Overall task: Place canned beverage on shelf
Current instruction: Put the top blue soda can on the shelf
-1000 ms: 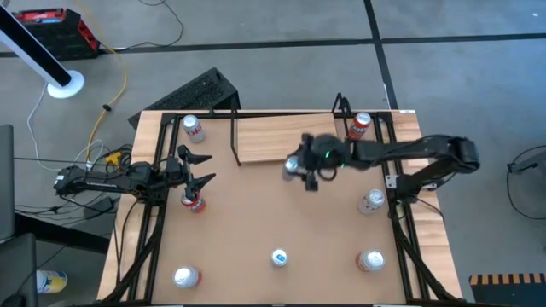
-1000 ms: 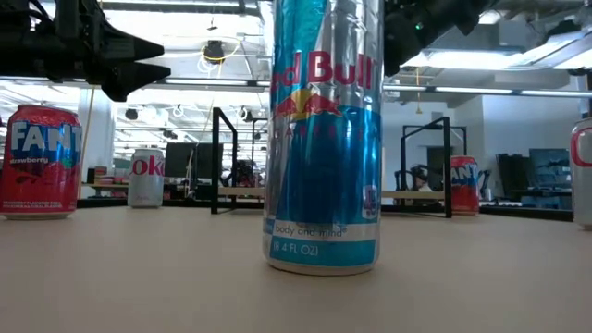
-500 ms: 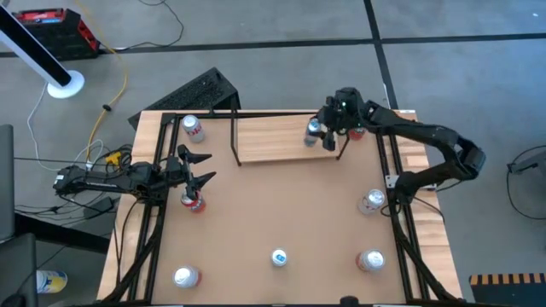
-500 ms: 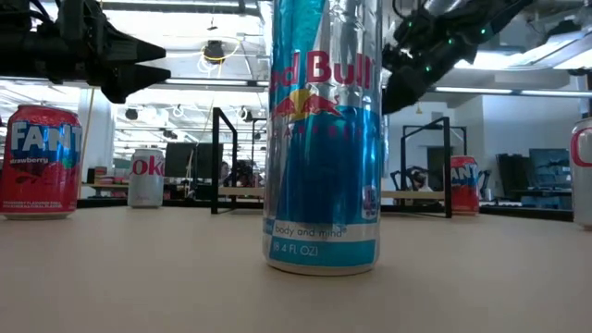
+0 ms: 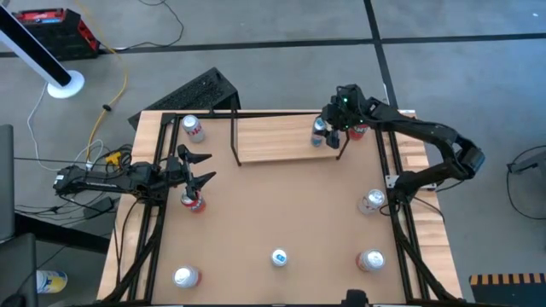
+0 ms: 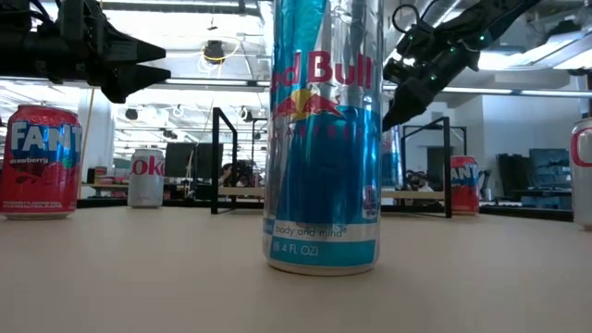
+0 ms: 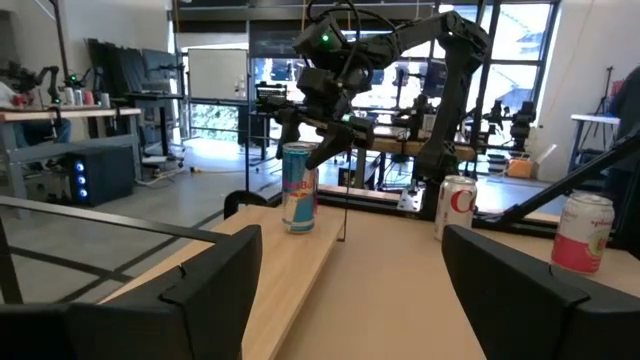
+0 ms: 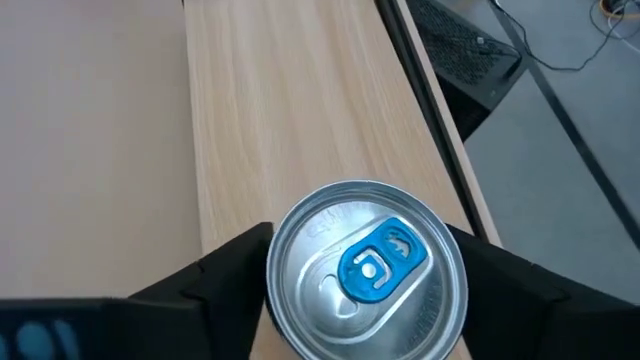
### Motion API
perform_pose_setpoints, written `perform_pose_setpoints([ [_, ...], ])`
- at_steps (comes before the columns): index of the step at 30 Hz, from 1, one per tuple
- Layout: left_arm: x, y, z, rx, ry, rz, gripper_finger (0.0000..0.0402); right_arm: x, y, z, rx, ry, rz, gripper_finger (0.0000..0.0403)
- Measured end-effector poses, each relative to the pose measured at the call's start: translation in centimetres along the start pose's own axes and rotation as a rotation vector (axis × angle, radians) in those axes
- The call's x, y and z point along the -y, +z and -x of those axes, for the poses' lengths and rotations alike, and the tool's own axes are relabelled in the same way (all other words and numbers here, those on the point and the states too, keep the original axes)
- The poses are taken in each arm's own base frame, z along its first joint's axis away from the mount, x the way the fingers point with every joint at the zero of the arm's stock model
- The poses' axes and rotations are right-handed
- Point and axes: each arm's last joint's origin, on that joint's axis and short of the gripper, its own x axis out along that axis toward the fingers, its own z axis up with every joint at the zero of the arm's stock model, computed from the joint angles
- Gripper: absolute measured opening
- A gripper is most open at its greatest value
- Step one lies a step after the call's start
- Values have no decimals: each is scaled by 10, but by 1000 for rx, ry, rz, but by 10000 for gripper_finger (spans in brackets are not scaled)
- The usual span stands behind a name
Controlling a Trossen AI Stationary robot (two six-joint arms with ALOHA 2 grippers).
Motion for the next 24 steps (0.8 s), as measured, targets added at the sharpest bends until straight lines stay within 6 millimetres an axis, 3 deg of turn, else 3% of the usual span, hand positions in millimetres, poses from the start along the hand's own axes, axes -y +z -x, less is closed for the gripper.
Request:
perform_pose_setpoints([
  [4,0,0,0,0,0,0,295,0,1,0,2,0,-17,335],
  [10,0,0,0,0,0,1,295,0,2,1,3,-4,-26,340],
  [17,0,0,0,0,0,1,295,6,28,16,46,-36,-258,336],
  [24,0,-2,0,-15,-1,5,295,-13,46,22,-96,-274,-374,336],
])
